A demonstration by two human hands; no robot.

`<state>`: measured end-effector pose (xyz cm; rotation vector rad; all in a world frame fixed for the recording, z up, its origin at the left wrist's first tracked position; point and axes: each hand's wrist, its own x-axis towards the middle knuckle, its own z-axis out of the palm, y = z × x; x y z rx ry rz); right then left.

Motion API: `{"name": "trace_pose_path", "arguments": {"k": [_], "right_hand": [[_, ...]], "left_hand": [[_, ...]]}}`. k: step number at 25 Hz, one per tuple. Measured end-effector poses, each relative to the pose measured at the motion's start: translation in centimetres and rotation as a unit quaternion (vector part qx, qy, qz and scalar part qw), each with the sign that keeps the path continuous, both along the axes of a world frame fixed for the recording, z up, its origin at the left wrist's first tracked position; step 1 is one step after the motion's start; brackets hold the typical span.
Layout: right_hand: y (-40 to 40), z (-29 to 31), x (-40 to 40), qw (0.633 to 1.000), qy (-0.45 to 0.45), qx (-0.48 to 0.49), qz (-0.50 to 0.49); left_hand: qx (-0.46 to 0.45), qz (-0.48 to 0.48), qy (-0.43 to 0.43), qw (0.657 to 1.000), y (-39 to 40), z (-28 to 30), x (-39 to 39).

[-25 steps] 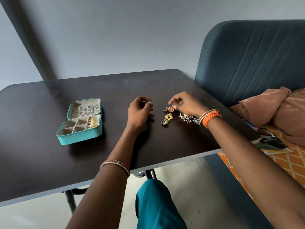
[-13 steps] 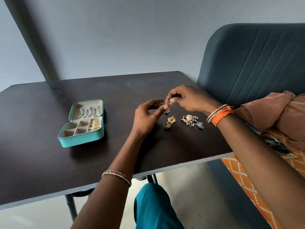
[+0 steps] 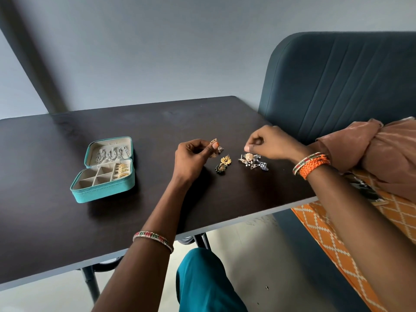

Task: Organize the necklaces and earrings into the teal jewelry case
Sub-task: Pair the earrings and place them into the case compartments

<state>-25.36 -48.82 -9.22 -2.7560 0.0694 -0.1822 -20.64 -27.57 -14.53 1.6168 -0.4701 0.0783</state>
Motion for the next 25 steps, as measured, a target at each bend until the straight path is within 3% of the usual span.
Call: {"name": "trace_pose_path", "arguments": {"k": [5,9,14,17,19,21,23,25], "right_hand": [[1.5,-0.1,-1.4,0.999,-0.022,0.033,0.025],[2.3,-0.7,-1.0,0.993,-0.018,-0.119,0.004],[2.2,-1.3,-0.6,0.996,-0.052,-0.067,-0.01],[2.0,-0.6,-0.9,0.993,-0.093,0.076,0.006],[2.5,-0.2,-0.7,0.967,-0.14,0.21,0.024],[4.0,-0.4,-0.3,0.903,-0.182,0.388,0.036],[7.1,-1.1,0.6,0.807,-0.163,0.566,0.05],[10.5,-2.0,1.9,0.752,-0.124,0.645,0.051]], "left_hand": [[0.003,0.005,-0.001,1.0,0.0,0.1,-0.2],[0.006,0.005,-0.001,1.0,0.1,0.1,-0.2],[0.006,-0.005,0.002,1.0,0.1,0.0,0.0],[-0.007,-0.023,0.002,1.0,0.2,0.0,0.1],[-0.023,-0.02,0.011,0.999,0.2,0.0,0.4],[-0.066,-0.003,0.036,0.997,0.4,-0.3,0.6],[-0.144,0.013,0.079,0.986,1.1,-0.3,1.1],[-0.204,0.04,0.103,0.973,2.2,-0.2,1.7]]}}
